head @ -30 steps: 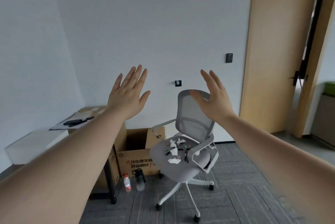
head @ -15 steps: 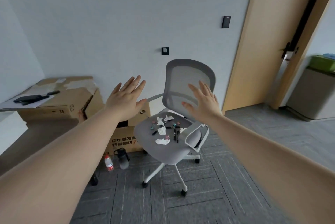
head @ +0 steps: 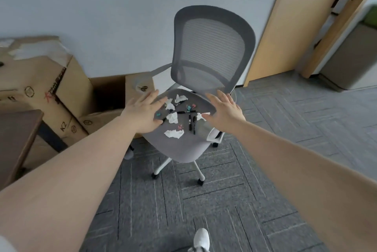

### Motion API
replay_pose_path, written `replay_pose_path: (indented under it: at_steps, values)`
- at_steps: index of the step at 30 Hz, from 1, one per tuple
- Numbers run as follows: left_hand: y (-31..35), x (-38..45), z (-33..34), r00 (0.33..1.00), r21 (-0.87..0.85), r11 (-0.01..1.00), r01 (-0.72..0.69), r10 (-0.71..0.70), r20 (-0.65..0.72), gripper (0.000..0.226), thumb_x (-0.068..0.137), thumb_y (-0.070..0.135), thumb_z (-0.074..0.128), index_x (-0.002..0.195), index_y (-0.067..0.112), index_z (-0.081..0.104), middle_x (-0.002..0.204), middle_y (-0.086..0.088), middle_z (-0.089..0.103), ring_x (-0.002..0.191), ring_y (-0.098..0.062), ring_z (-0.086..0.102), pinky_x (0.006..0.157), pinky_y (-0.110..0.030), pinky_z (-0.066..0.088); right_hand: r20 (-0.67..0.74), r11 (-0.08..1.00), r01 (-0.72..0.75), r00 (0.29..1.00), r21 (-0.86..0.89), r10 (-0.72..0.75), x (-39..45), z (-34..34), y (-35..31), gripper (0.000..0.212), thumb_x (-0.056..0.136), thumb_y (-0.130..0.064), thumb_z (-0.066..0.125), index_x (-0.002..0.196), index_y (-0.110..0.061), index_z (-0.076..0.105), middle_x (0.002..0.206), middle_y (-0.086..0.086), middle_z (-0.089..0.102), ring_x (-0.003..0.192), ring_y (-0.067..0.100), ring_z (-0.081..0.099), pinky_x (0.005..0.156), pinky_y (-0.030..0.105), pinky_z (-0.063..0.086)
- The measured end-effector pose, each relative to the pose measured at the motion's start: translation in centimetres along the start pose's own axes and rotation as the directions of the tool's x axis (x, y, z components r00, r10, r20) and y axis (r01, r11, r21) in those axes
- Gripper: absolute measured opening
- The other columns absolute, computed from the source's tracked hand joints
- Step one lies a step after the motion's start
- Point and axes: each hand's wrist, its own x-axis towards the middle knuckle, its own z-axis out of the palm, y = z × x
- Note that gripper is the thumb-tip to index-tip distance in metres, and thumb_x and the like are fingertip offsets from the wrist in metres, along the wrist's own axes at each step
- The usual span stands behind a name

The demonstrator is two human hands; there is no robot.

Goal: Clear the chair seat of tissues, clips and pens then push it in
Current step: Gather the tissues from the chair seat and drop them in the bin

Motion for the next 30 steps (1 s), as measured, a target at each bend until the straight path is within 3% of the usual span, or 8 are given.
replay_pose_path:
  at_steps: [11,19,23,27,30]
  values:
    - [-1.3,14.7,7.9,0.973,-0.041,0.999,0.025,-0.015,0.231,0.076,0.091,0.055,0.045,0.151,0.036,0.002,0.161,0.004,-0.011,0.149,-0.021,-0.006,0.117,-0.053,0.021,0.190,0.999,-0.036,0.981,0.015,0.033,15.8,9.7,3.7,0.067,0.092,-0.046,0.052,0.149,-0.037,0.018,0.161,0.005,0.011,0.149,0.032,0.000,0.117,0.056,0.015]
    - [-2.1,22.9,15.7,0.891,-0.105,0.995,0.005,0.043,0.451,0.080,0.086,0.056,0.051,0.149,0.040,0.004,0.161,0.008,-0.004,0.149,-0.023,-0.002,0.108,-0.057,0.034,0.337,0.993,-0.067,0.937,-0.094,0.095,23.5,15.8,6.4,0.057,0.094,-0.034,0.051,0.145,-0.029,0.027,0.154,0.009,0.023,0.146,0.037,0.008,0.114,0.053,0.023]
    - [-2.5,27.5,19.2,0.874,-0.148,0.989,-0.016,0.086,0.479,0.079,0.084,0.051,0.058,0.149,0.035,0.015,0.159,0.004,0.007,0.147,-0.023,0.009,0.103,-0.052,0.041,0.361,0.980,-0.120,0.917,-0.159,0.170,27.0,18.7,7.9,0.049,0.090,-0.019,0.050,0.136,-0.027,0.036,0.139,0.007,0.037,0.137,0.033,0.024,0.098,0.047,0.039]
    - [-3.0,30.0,22.5,0.856,-0.184,0.982,-0.044,0.132,0.501,0.077,0.080,0.047,0.066,0.143,0.028,0.029,0.147,-0.001,0.028,0.136,-0.028,0.028,0.097,-0.049,0.046,0.416,0.968,-0.181,0.878,-0.172,0.238,29.6,22.0,9.3,0.056,0.087,-0.010,0.050,0.138,-0.028,0.034,0.139,0.008,0.037,0.132,0.033,0.031,0.084,0.042,0.044]
    - [-3.0,30.8,25.3,0.834,-0.204,0.978,-0.039,0.144,0.533,0.070,0.075,0.047,0.070,0.133,0.023,0.039,0.134,-0.002,0.037,0.126,-0.028,0.037,0.092,-0.049,0.049,0.467,0.956,-0.214,0.837,-0.202,0.286,30.9,24.4,10.2,0.065,0.087,-0.008,0.049,0.144,-0.030,0.026,0.150,0.012,0.026,0.139,0.035,0.023,0.092,0.046,0.045]
